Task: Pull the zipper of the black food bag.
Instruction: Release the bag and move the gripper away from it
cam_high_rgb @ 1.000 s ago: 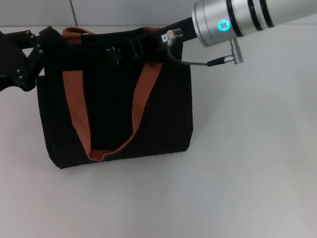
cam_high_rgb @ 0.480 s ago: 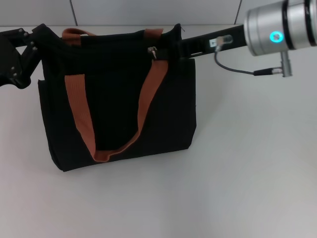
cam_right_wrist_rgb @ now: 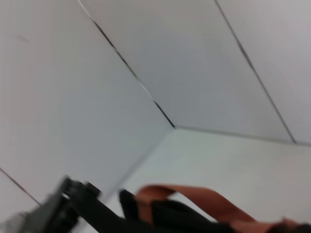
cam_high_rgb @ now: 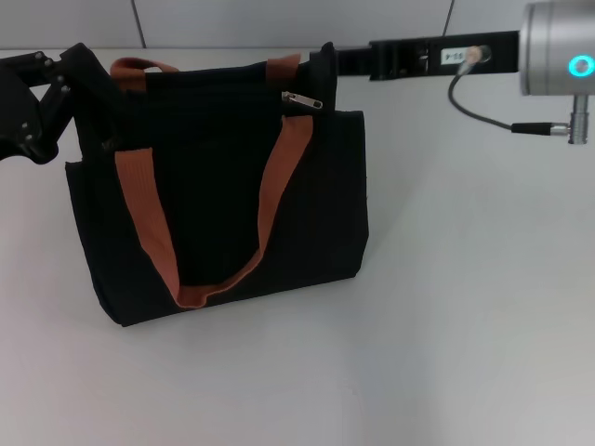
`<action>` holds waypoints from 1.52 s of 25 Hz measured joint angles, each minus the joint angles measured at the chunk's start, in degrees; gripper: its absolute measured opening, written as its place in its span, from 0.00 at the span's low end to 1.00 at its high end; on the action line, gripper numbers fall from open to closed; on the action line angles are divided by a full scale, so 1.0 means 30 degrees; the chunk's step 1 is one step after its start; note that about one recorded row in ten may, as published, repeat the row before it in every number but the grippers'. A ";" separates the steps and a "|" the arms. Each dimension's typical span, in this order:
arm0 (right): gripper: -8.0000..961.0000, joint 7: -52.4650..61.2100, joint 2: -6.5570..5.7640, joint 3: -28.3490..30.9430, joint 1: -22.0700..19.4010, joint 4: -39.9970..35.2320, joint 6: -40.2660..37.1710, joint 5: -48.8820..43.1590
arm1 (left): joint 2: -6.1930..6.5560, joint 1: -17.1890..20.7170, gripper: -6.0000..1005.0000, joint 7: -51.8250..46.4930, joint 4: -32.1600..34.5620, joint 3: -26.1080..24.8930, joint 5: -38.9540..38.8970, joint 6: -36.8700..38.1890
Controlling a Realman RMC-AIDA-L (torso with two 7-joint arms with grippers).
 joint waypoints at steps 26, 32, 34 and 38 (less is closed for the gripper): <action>0.82 -2.6516 -0.0110 0.4884 -0.1931 1.3138 -0.9890 0.0541 | 0.0238 0.0048 0.08 -0.3092 -0.0001 0.0724 0.0210 -0.0060; 0.82 -2.9835 -0.0086 0.4834 -0.1984 1.5785 -0.8137 0.0417 | 0.0334 0.0131 0.08 -0.3918 -0.0001 0.0764 0.0225 -0.0561; 0.82 -3.0494 -0.0076 0.4836 -0.2019 1.6218 -0.7810 0.0413 | 0.0337 0.0141 0.08 -0.3949 -0.0001 0.0758 0.0227 -0.0622; 0.82 -3.1023 -0.0055 0.4841 -0.2048 1.6496 -0.7675 0.0404 | 0.0336 0.0146 0.08 -0.3955 -0.0001 0.0769 0.0234 -0.0656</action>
